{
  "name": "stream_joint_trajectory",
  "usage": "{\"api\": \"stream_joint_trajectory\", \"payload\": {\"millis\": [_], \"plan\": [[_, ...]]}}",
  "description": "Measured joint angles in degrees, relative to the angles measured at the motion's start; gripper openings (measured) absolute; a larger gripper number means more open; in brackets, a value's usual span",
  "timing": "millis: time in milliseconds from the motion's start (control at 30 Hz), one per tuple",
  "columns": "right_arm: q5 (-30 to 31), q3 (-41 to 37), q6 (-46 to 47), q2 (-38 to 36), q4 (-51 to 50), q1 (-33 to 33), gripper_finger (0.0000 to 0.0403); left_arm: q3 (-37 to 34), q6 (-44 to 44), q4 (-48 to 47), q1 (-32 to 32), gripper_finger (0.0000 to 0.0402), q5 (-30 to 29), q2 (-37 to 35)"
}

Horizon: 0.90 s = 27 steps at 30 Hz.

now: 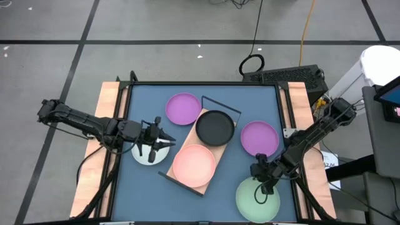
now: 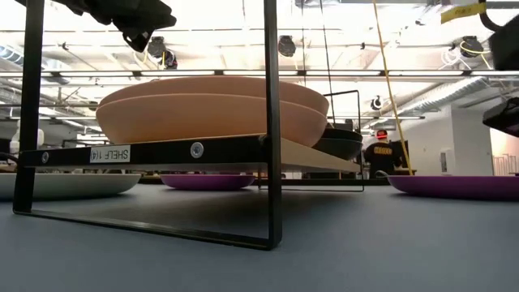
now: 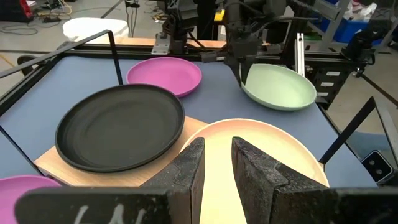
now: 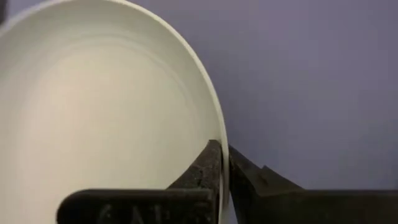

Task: Place and stack plates onto a shelf
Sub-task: Stack the green plate on top of the black plate on the shelf

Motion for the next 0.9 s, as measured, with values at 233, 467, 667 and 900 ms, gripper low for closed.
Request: {"api": "stream_joint_trajectory", "payload": {"millis": [233,467,667,900], "plan": [[0.5,-0.1,16.2,-4.2,0.8,-2.6,0.0001,0.0,0.0,0.0,0.0,0.0086,0.0,0.0],[0.5,-0.1,16.8,-7.8,3.5,-3.0,0.0000,0.0,-0.9,0.0,0.0,0.0086,0.0,0.0],[3.2,0.5,24.6,-13.2,3.7,-3.6,0.0000,0.0,-1.3,0.0,0.0,0.0086,0.0,0.0],[12.2,0.5,28.4,-19.3,0.5,-6.6,0.0000,0.0,-2.7,0.0,0.0,0.0086,0.0,0.0]]}}
